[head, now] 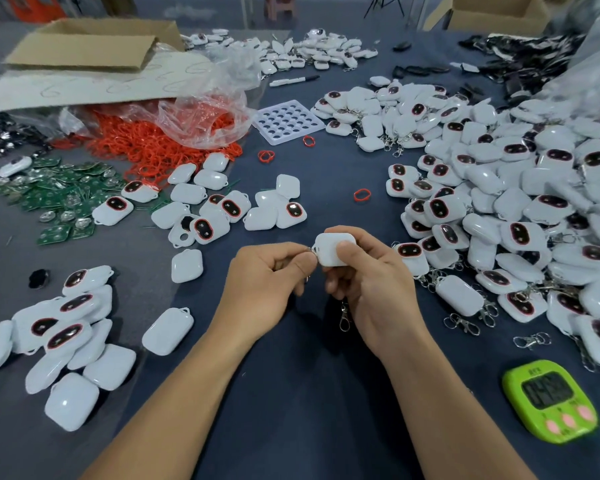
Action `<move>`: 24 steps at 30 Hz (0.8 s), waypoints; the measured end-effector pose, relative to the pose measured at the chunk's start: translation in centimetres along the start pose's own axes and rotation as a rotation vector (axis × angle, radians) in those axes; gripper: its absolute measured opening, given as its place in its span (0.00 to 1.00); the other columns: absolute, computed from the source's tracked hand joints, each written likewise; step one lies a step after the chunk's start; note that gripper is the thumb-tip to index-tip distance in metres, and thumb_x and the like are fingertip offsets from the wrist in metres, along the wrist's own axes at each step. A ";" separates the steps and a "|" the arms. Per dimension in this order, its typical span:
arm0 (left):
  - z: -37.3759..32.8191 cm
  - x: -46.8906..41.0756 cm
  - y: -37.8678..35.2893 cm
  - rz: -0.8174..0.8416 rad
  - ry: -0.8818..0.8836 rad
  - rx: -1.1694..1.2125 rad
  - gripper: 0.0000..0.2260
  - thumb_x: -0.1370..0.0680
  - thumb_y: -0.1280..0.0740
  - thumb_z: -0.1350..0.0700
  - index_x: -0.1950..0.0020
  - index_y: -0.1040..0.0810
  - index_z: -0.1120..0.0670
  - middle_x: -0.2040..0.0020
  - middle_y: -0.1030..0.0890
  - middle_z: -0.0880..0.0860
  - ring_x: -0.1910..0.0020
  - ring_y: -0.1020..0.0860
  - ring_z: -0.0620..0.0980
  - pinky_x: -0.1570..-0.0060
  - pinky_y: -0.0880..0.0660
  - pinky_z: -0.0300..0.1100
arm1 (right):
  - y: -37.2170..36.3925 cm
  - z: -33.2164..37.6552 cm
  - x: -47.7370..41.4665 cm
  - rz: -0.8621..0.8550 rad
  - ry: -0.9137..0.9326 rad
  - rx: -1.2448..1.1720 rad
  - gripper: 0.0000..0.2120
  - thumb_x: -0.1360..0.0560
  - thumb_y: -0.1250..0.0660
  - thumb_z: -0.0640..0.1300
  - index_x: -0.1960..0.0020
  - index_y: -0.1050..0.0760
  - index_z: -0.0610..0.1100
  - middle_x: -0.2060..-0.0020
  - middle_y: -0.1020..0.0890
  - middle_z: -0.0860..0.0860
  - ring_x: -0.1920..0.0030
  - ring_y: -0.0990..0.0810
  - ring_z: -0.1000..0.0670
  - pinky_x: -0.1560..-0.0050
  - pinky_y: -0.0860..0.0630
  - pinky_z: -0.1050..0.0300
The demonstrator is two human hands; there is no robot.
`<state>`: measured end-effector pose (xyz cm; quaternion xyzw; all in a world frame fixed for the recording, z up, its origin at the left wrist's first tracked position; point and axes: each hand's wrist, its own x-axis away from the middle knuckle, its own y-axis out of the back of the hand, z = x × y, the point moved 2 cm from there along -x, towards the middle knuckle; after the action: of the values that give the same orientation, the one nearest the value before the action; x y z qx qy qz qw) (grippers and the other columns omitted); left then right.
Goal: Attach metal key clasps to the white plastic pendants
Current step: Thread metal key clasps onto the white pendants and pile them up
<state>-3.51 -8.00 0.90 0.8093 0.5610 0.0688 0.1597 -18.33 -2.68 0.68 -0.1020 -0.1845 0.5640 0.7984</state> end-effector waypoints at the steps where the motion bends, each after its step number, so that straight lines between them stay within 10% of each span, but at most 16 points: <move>1: 0.0 0.0 0.0 0.003 0.001 -0.002 0.07 0.25 0.32 0.46 0.58 0.14 0.40 0.74 0.23 0.46 0.73 0.29 0.40 0.70 0.34 0.29 | 0.0 0.0 0.0 0.005 0.000 -0.004 0.11 0.16 0.40 0.35 0.43 0.18 0.40 0.60 0.15 0.45 0.73 0.26 0.50 0.72 0.31 0.60; 11: -0.4 0.7 -0.6 -0.156 -0.175 -0.679 0.07 0.21 0.30 0.52 0.56 0.14 0.46 0.68 0.31 0.45 0.60 0.32 0.50 0.62 0.45 0.42 | -0.1 -0.3 0.3 -0.008 0.081 0.125 0.08 0.28 0.30 0.43 0.50 0.17 0.43 0.61 0.16 0.45 0.73 0.27 0.50 0.72 0.31 0.62; 20: 0.5 -0.1 0.1 -0.251 0.035 -0.392 0.15 0.27 0.27 0.52 0.42 0.20 0.37 0.62 0.20 0.34 0.55 0.22 0.44 0.49 0.25 0.45 | 0.2 -0.3 -0.3 -0.016 0.003 0.056 0.10 0.20 0.34 0.32 0.44 0.17 0.41 0.61 0.16 0.44 0.69 0.23 0.50 0.70 0.28 0.62; 24: 0.8 -0.4 0.0 -0.227 0.066 -0.373 0.14 0.26 0.30 0.54 0.43 0.20 0.38 0.61 0.20 0.32 0.54 0.23 0.41 0.51 0.26 0.42 | 1.7 1.5 -0.9 0.068 -0.117 -0.423 0.14 0.26 0.33 0.30 0.42 0.19 0.37 0.55 0.15 0.41 0.62 0.16 0.50 0.62 0.22 0.63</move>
<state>-3.40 -8.48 0.20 0.6948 0.6310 0.1794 0.2947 -20.62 -2.98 1.28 -0.2406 -0.3412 0.5444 0.7276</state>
